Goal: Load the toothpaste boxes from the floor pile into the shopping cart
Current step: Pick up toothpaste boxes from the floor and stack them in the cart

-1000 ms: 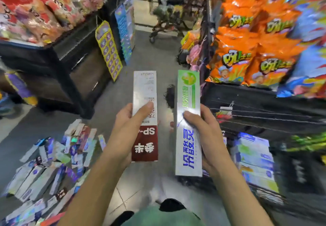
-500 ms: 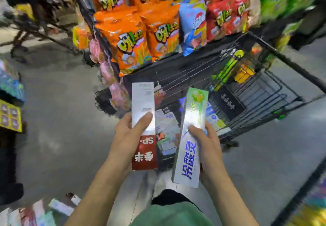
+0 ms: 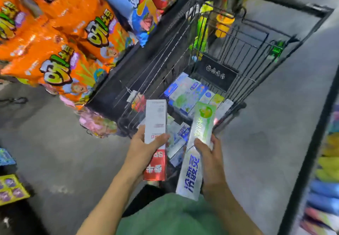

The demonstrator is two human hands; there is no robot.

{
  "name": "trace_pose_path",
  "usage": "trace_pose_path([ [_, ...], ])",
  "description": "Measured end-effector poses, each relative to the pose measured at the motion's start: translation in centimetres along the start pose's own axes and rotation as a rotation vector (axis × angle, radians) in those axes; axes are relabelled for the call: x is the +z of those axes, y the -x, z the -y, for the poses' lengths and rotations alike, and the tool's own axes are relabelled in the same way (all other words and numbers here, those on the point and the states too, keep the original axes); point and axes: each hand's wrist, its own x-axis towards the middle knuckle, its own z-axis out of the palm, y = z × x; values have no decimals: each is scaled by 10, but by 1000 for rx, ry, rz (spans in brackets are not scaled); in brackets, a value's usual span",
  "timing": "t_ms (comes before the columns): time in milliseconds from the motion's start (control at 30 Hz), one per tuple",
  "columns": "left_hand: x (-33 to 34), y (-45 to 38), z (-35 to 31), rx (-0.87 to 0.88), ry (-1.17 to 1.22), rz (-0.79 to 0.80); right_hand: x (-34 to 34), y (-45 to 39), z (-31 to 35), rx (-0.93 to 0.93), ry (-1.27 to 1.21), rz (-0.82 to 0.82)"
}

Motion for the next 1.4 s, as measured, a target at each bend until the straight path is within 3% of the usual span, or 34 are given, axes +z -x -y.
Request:
trace_pose_path([
  [233,-2,-73,13,24,-161,79,24,-28,-28,-90,66,-146],
  [533,-30,-179,32,-49,-406,408,67,-81,-75,-58,-27,-410],
  [833,-53,-280,99,-38,-575,456,87,-174,-160,10,23,-585],
  [933,-59,-311,129,-4,-590,445,81,-200,-194,26,183,-581],
  [1167,-49,-371,165,126,-696,436,71,-259,-232,-40,610,-808],
  [1400,-48,-394,172,130,-732,402,68,-276,-241,152,1022,-708],
])
